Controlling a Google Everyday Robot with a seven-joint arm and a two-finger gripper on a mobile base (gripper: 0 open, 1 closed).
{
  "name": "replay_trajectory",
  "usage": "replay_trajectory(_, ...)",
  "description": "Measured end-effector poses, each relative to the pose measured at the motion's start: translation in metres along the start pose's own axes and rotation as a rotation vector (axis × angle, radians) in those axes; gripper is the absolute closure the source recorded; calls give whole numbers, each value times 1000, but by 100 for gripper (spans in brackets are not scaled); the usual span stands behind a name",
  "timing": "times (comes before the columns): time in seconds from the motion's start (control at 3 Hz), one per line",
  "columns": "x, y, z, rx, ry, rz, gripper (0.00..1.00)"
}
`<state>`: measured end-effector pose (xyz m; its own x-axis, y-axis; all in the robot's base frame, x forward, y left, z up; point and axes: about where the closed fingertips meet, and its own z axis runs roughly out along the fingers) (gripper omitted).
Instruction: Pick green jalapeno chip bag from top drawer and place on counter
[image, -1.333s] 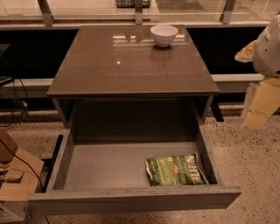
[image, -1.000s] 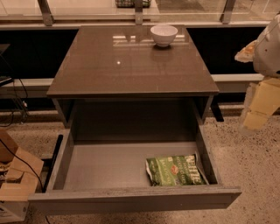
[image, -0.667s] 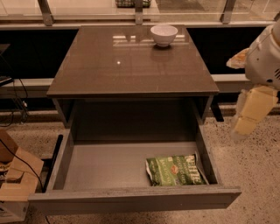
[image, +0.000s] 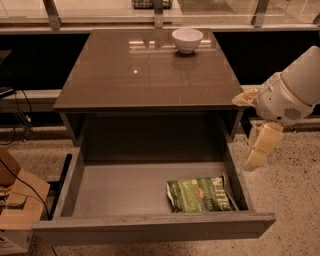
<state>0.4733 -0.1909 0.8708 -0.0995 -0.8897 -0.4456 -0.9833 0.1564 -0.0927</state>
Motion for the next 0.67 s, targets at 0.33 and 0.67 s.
replay_trajectory(0.33, 0, 0, 0, 0, 0, 0, 0)
replay_trajectory(0.67, 13, 3, 51, -43, -15, 40, 0)
